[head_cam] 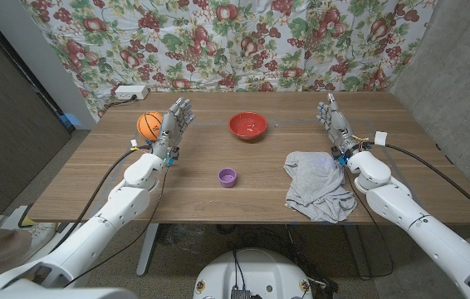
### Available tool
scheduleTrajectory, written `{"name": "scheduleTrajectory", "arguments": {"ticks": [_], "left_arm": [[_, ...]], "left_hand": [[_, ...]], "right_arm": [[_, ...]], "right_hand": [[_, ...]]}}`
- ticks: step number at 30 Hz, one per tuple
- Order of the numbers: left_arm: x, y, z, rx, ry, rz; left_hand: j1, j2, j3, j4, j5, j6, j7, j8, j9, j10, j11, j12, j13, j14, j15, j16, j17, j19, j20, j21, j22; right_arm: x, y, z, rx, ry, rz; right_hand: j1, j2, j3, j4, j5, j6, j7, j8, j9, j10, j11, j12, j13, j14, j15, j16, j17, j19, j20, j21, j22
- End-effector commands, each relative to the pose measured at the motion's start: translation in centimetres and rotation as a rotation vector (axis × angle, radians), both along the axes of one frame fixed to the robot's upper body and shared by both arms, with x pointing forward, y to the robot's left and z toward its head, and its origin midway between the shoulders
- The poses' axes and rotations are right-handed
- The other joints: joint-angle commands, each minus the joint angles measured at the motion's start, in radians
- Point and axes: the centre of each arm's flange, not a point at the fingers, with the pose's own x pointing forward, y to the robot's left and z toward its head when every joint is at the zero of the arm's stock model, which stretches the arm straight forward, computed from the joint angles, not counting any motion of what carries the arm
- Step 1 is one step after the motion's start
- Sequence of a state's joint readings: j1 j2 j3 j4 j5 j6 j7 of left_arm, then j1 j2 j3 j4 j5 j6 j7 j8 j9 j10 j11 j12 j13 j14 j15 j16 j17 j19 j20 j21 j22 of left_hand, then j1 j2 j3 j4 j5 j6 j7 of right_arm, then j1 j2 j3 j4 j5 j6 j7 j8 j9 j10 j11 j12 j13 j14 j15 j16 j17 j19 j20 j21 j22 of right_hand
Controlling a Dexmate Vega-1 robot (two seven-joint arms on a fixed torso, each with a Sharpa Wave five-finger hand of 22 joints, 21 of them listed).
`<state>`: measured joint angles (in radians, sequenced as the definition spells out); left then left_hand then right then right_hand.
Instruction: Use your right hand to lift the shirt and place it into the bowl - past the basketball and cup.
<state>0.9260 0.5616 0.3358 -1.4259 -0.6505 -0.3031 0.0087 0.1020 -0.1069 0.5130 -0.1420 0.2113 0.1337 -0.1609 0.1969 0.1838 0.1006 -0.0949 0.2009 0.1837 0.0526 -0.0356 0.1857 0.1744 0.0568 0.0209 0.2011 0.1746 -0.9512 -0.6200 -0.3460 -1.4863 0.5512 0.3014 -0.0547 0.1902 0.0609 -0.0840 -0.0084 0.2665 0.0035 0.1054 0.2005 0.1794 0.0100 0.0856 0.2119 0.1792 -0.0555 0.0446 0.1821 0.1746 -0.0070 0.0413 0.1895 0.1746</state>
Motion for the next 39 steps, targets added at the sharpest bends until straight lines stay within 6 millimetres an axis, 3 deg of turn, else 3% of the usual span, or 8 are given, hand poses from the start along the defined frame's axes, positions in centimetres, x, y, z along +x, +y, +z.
{"name": "scheduleTrajectory", "arguments": {"ticks": [1,25,32,39], "left_arm": [[-0.3,0.1,0.3,0.016,-0.009,0.003],[-0.5,0.4,-0.4,-0.003,-0.008,0.013],[-0.4,0.3,-0.3,0.009,-0.004,0.006],[-0.4,0.0,0.0,0.020,-0.003,0.004]], "left_hand": [[-0.001,0.003,0.005,-0.002,0.000,-0.005,-0.012,-0.001,0.004,0.005,0.004,0.000,0.002,0.002,-0.013,0.001,0.004,0.007,-0.001,-0.002,0.003],[0.010,0.007,0.009,-0.005,0.000,0.000,-0.013,0.002,0.004,0.017,-0.003,0.003,0.002,0.008,-0.019,0.003,0.003,0.012,-0.006,-0.002,0.003],[0.012,0.008,0.010,-0.005,0.000,0.005,-0.012,0.003,0.004,0.017,-0.002,0.003,0.002,0.008,-0.019,0.003,0.003,0.012,-0.006,-0.002,0.003],[0.013,0.008,0.010,-0.006,0.000,0.006,-0.011,0.003,0.004,0.016,-0.002,0.002,0.002,0.007,-0.017,0.002,0.004,0.011,-0.006,-0.003,0.003]], "right_arm": [[-0.4,-0.3,0.2,-0.057,-0.011,-0.046],[-2.8,-0.3,0.6,-0.188,-0.050,-0.156],[-3.5,-0.4,0.8,-0.250,-0.049,-0.193],[-4.3,-0.8,0.9,-0.298,-0.055,-0.236]], "right_hand": [[0.019,0.002,0.002,-0.007,0.007,0.008,0.003,0.007,0.005,0.008,-0.001,0.003,0.003,-0.002,-0.007,0.001,0.002,0.001,-0.005,0.003,0.001],[0.074,0.008,0.019,-0.040,0.018,0.009,-0.007,0.009,0.005,0.006,-0.008,0.000,0.003,-0.007,-0.023,-0.001,0.001,-0.003,-0.012,0.002,0.001],[0.087,0.012,0.024,-0.047,0.022,0.011,-0.009,0.009,0.005,0.005,-0.009,-0.001,0.003,-0.008,-0.025,-0.002,0.001,-0.001,-0.026,0.003,0.001],[0.089,0.008,0.022,-0.049,0.023,0.010,-0.009,0.007,0.005,-0.002,-0.010,-0.004,0.003,-0.016,-0.023,-0.004,0.001,-0.007,-0.017,0.001,0.001]]}}
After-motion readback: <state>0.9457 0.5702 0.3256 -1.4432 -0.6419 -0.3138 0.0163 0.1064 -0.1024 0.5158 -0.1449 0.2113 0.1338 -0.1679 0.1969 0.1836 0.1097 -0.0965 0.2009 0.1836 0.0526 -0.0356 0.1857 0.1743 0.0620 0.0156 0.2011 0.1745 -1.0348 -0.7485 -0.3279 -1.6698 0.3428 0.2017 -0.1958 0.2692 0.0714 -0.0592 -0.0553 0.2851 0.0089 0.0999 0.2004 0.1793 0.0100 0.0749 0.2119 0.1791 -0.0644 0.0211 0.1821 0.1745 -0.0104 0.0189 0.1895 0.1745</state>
